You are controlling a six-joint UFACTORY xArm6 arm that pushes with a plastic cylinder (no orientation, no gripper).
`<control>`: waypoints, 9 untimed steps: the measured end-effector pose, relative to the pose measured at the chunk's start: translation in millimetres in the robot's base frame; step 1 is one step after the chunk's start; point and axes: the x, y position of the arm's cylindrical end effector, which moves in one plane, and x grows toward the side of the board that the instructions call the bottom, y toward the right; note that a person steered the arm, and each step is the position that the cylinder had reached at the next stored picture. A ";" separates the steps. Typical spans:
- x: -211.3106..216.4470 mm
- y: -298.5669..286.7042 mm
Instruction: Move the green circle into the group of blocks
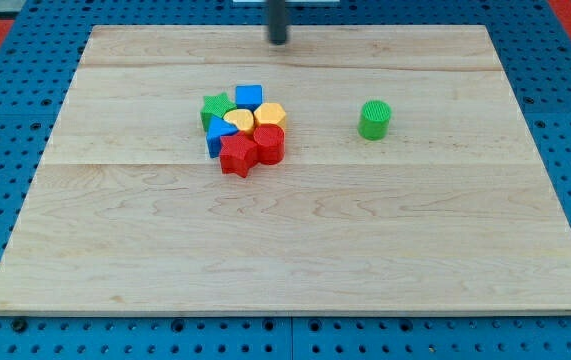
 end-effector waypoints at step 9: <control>143.8 91.4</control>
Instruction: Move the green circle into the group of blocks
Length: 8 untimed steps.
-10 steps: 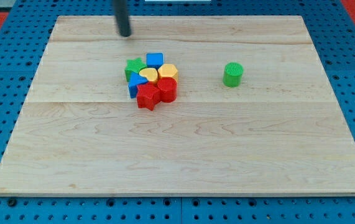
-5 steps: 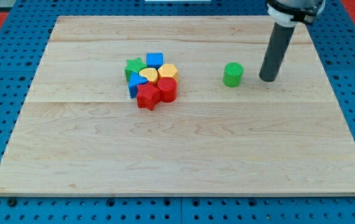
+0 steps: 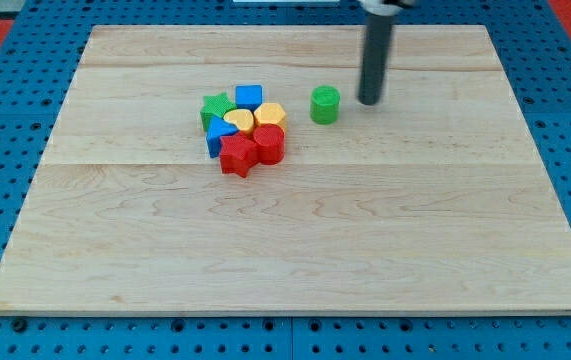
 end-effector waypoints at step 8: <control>11.5 -61.7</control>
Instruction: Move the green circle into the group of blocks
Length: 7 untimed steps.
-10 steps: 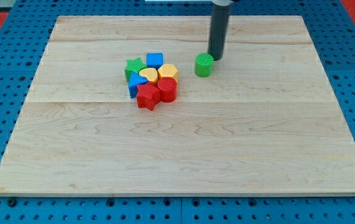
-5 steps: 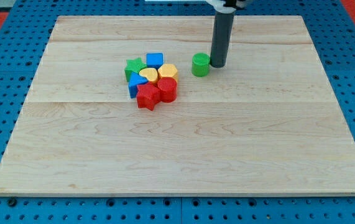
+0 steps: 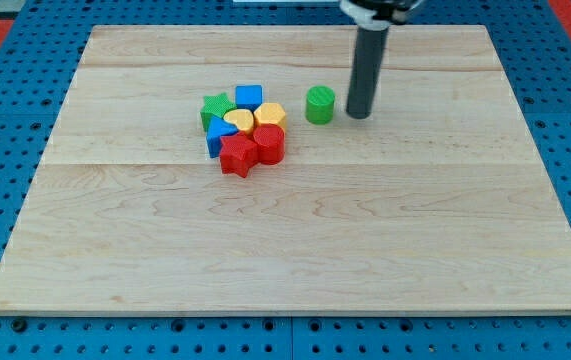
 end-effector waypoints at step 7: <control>-49.8 -55.7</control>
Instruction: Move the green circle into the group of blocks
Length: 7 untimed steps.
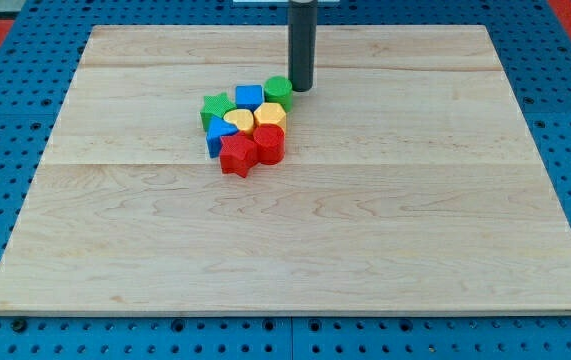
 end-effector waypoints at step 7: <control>24.8 9.3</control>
